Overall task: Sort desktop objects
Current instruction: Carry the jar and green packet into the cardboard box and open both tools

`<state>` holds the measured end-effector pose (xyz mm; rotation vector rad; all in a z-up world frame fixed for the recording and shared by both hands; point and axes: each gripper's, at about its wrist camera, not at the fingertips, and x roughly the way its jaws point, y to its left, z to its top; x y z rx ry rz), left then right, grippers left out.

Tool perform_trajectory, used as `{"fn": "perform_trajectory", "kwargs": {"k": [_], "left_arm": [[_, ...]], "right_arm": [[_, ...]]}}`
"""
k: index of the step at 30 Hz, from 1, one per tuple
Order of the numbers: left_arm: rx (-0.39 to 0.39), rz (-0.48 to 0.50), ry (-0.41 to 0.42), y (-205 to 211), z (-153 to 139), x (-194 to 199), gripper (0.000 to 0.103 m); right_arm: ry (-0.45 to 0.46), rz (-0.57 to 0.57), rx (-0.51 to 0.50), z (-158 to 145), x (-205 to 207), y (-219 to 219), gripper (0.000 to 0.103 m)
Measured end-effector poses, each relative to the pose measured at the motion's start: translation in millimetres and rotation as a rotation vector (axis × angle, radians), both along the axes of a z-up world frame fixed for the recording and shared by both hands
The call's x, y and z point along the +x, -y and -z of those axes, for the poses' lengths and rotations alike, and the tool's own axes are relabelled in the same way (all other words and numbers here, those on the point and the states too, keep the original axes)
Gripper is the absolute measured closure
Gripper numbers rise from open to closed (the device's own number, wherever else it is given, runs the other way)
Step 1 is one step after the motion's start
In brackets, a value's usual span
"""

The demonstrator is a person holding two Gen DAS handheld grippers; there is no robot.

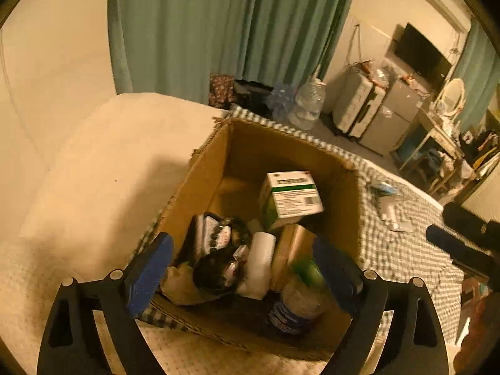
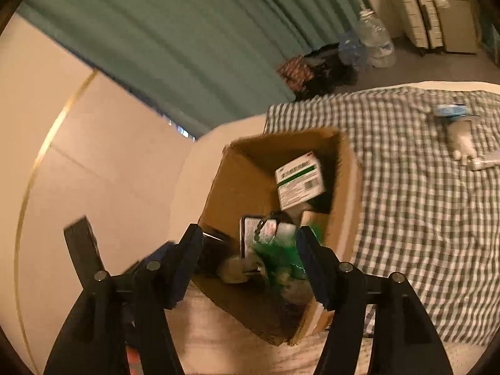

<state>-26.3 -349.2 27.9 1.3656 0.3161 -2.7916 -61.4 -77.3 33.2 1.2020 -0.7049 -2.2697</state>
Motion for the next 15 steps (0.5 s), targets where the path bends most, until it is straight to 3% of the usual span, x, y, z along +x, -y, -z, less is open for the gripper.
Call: {"fn": "perform_trajectory", "kwargs": {"k": [2, 6, 10, 15], "left_arm": [[0.008, 0.020, -0.008, -6.6, -6.6, 0.8, 0.009], [-0.012, 0.045, -0.049, -38.9, -31.3, 25.1, 0.007], [-0.023, 0.083, -0.098, -98.9, -54.1, 53.8, 0.004], [0.023, 0.124, -0.089, -185.1, -74.1, 82.6, 0.000]], "right_arm": [[-0.021, 0.024, -0.012, -8.9, 10.3, -22.6, 0.041], [-0.091, 0.090, 0.125, -33.2, 37.5, -71.6, 0.041], [-0.164, 0.196, 0.290, -55.5, 84.3, -127.3, 0.041], [-0.202, 0.267, 0.343, -69.5, 142.9, -193.6, 0.041]]}}
